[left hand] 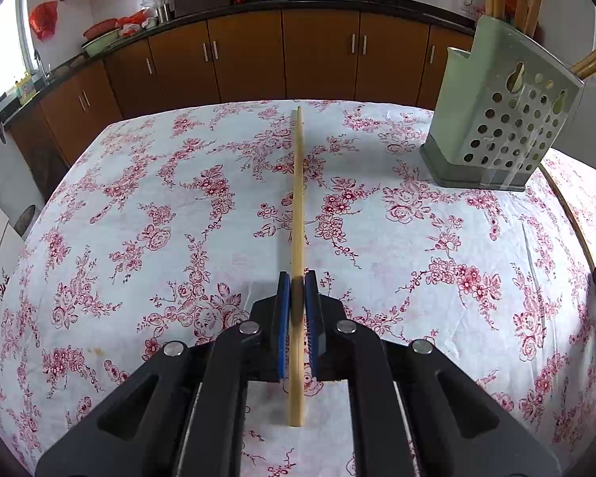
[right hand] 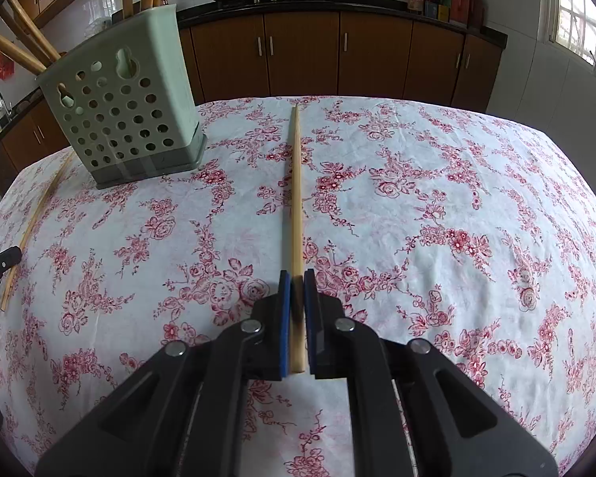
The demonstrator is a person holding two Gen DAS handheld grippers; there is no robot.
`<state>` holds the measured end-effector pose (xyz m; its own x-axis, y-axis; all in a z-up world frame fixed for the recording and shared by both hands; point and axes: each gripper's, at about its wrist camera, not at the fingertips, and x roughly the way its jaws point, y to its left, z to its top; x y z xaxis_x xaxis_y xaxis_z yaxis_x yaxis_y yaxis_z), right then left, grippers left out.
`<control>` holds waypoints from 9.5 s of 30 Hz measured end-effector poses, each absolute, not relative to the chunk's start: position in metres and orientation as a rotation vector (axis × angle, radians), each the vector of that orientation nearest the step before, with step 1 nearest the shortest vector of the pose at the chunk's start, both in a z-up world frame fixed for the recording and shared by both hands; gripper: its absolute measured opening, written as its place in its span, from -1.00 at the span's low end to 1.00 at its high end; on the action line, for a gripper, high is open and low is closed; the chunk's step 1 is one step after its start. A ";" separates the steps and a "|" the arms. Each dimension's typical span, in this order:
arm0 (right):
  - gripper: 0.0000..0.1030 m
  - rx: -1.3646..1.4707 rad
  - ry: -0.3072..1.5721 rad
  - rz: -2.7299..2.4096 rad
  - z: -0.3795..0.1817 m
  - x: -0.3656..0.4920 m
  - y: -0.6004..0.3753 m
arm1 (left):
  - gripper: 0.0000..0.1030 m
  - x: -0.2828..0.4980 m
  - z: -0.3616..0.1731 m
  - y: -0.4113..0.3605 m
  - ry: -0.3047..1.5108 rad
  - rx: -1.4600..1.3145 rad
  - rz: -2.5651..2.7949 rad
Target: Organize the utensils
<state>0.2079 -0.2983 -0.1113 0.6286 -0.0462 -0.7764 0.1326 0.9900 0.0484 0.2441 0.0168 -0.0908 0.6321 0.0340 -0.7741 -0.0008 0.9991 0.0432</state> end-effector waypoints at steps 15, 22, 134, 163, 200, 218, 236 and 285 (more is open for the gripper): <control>-0.83 0.104 0.885 -0.102 -0.111 0.207 -0.299 | -0.83 0.244 -0.091 0.017 0.887 0.041 0.021; -0.83 0.104 0.885 -0.102 -0.111 0.207 -0.298 | -0.83 0.244 -0.091 0.018 0.887 0.039 0.019; -0.15 0.197 0.330 0.015 0.141 0.202 -0.285 | -0.50 0.216 0.158 -0.037 0.466 -0.130 -0.247; 0.92 0.080 0.279 -0.063 0.064 0.036 -0.254 | 0.96 0.076 0.065 0.010 0.318 -0.029 -0.052; 0.92 0.013 0.355 -0.025 -0.025 -0.017 -0.226 | 0.96 0.008 -0.018 0.002 0.328 0.012 -0.015; 0.92 0.024 0.372 -0.033 -0.028 -0.017 -0.231 | 0.96 0.008 -0.019 0.000 0.340 0.009 -0.014; 0.92 0.028 0.378 -0.033 -0.029 -0.017 -0.235 | 0.96 0.008 -0.019 -0.001 0.340 0.008 -0.016; 0.92 0.032 0.380 -0.035 -0.029 -0.017 -0.237 | 0.96 0.010 -0.022 -0.001 0.350 0.003 -0.021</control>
